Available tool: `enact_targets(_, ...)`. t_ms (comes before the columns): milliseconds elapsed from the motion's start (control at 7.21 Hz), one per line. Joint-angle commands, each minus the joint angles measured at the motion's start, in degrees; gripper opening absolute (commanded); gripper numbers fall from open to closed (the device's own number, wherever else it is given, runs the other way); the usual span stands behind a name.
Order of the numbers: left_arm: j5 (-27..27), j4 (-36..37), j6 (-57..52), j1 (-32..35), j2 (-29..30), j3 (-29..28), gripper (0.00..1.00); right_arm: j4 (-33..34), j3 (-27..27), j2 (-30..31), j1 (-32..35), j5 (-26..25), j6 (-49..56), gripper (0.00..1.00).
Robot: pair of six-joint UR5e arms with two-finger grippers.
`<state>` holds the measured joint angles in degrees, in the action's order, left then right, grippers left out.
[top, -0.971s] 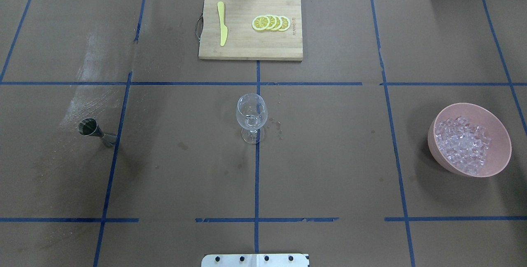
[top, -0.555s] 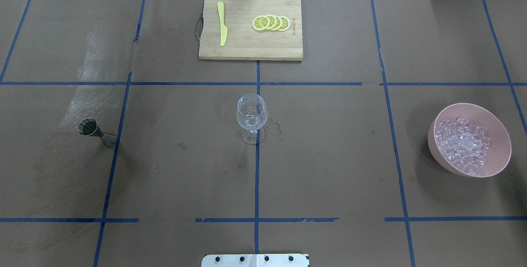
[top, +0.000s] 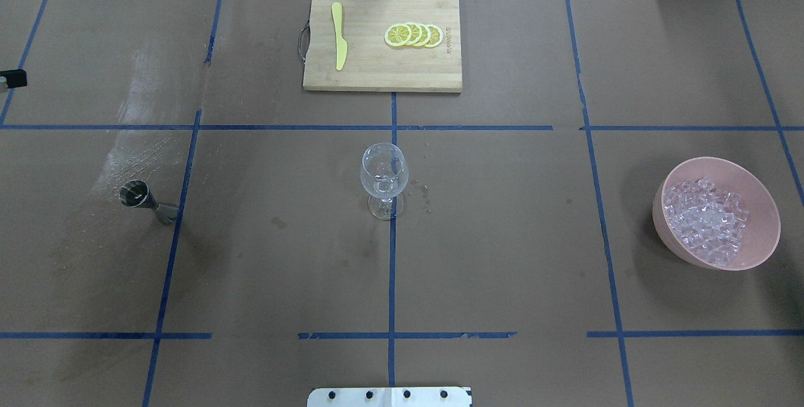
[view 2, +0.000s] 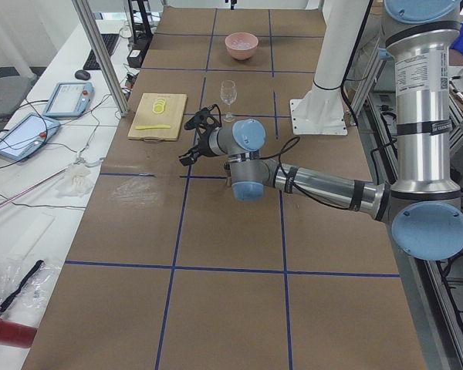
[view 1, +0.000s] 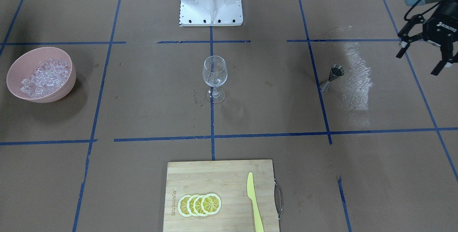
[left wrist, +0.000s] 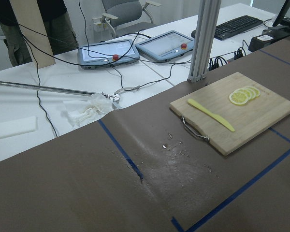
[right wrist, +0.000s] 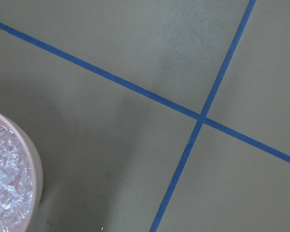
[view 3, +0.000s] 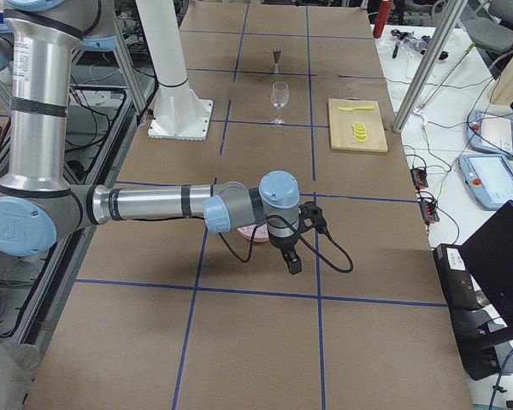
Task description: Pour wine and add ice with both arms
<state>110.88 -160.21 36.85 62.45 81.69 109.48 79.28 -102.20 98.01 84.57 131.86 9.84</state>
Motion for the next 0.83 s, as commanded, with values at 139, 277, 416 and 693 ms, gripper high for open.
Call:
enact_targets(139, -28.8, -0.9, 7.5, -19.8, -6.8, 6.3, 1.00, -0.4, -0.3, 0.9, 0.2, 0.1, -0.1, 1.00)
enact_targets(277, -37.6, -0.8, 9.1, -25.7, -7.1, 6.3, 1.00, -0.4, -0.5, 1.0, 0.2, 0.1, -0.1, 1.00)
enact_targets(416, -43.1, -0.7, 12.2, -30.4, -7.2, 6.1, 1.00, -0.4, -0.5, 1.0, 0.4, 0.1, -0.1, 1.00)
enact_targets(693, -61.0, -0.5, 19.8, -42.0, -7.4, 1.9, 1.00, -1.8, -0.5, 1.7, 0.6, 0.1, -0.1, 1.00)
